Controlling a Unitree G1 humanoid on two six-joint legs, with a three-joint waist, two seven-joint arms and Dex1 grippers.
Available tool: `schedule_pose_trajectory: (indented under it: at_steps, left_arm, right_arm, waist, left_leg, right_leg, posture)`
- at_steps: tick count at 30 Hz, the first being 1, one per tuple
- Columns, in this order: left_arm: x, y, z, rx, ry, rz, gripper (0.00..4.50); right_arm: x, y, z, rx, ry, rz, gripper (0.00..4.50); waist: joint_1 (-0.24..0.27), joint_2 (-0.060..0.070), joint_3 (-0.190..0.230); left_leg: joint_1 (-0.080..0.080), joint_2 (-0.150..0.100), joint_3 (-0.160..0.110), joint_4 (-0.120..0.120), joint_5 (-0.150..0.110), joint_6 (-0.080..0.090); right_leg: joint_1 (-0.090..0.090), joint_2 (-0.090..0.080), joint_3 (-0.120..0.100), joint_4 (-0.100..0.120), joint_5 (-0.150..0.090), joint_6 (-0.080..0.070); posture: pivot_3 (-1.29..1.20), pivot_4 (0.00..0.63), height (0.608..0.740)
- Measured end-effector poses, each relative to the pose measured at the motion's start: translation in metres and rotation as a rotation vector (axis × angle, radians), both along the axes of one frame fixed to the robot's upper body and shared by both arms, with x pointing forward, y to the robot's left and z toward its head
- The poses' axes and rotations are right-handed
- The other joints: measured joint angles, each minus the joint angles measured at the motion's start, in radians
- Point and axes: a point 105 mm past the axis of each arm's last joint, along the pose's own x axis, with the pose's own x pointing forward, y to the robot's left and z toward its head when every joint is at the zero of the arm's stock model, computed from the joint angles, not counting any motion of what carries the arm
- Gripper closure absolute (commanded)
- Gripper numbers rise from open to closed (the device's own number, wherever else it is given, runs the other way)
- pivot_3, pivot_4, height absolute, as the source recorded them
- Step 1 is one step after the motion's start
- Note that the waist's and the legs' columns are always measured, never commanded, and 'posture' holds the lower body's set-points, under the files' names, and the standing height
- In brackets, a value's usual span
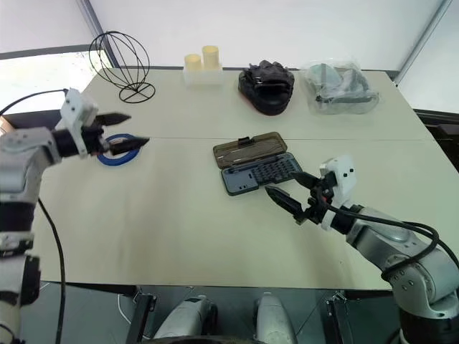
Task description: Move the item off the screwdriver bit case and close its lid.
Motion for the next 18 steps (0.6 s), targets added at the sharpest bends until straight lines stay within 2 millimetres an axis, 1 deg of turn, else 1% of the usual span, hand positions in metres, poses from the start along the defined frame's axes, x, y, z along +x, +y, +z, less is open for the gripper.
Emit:
schedule_pose_trajectory:
  at_steps: [1, 2, 4, 6, 8, 11, 15, 18]
  left_arm:
    - [0.009, -0.016, -0.001, 0.024, -0.013, -0.031, 0.05]
    - [0.019, -0.031, -0.006, 0.062, -0.015, -0.055, 0.05]
    - [0.032, -0.054, -0.026, 0.133, 0.013, -0.084, 0.05]
    - [0.04, -0.076, -0.045, 0.123, 0.063, -0.103, 0.05]
    - [0.043, -0.091, -0.059, 0.109, 0.103, -0.103, 0.05]
    - [0.047, -0.1, -0.063, 0.14, 0.095, -0.079, 0.05]
    - [0.052, -0.111, -0.064, 0.182, 0.076, -0.035, 0.05]
    - [0.055, -0.112, -0.078, 0.217, 0.112, 0.022, 0.05]
  right_arm:
    - [0.002, 0.001, 0.004, -0.001, -0.013, 0.0, 0.0]
    - [0.004, 0.001, 0.006, -0.007, -0.02, 0.0, 0.0]
    - [0.005, 0.0, 0.009, -0.025, -0.022, 0.001, 0.0]
    - [0.006, -0.002, 0.008, -0.041, -0.015, -0.007, 0.0]
    - [0.006, -0.003, 0.008, -0.045, -0.013, -0.021, 0.0]
    - [0.003, -0.002, 0.008, -0.039, -0.012, -0.052, 0.0]
    - [-0.007, 0.008, 0.017, 0.048, -0.057, -0.09, 0.0]
    - [-0.013, 0.008, 0.012, 0.075, -0.046, -0.141, 0.0]
  waist:
    - [0.003, 0.0, 0.0]
    - [0.003, 0.0, 0.0]
    - [-0.002, 0.0, 0.0]
    - [-0.012, -0.001, 0.0]
    - [-0.031, -0.002, 0.001]
    - [-0.041, -0.003, 0.001]
    - [-0.043, -0.003, 0.001]
    - [-0.038, -0.003, 0.001]
  left_leg:
    - [0.0, -0.001, 0.0, 0.001, -0.001, 0.001]
    - [0.0, -0.002, 0.0, 0.001, -0.001, 0.002]
    - [0.0, -0.003, 0.001, 0.0, -0.002, 0.004]
    - [-0.001, -0.003, 0.002, -0.001, -0.003, 0.005]
    - [-0.003, -0.003, 0.003, -0.004, -0.003, 0.005]
    - [-0.003, -0.002, 0.004, -0.005, -0.003, 0.005]
    - [-0.002, -0.002, 0.004, -0.004, -0.003, 0.005]
    - [-0.002, -0.002, 0.004, -0.004, -0.003, 0.005]
  right_leg:
    - [0.001, 0.0, 0.0, 0.0, 0.0, 0.0]
    - [0.001, 0.0, 0.0, 0.0, 0.0, 0.0]
    - [0.0, -0.001, -0.001, 0.0, 0.0, 0.0]
    - [-0.002, -0.001, -0.001, 0.002, 0.0, 0.0]
    - [-0.005, -0.004, -0.001, 0.003, 0.0, 0.0]
    - [-0.007, -0.005, -0.001, 0.003, 0.0, 0.0]
    - [-0.007, -0.004, 0.0, 0.003, 0.0, 0.0]
    - [-0.007, -0.004, 0.0, 0.003, 0.0, 0.0]
  posture:
    - [0.0, 0.15, 0.74]
    - [0.0, 0.15, 0.74]
    - [0.0, 0.15, 0.74]
    - [0.0, 0.15, 0.74]
    - [0.0, 0.15, 0.74]
    - [0.0, 0.15, 0.74]
    - [0.0, 0.15, 0.74]
    - [0.0, 0.15, 0.74]
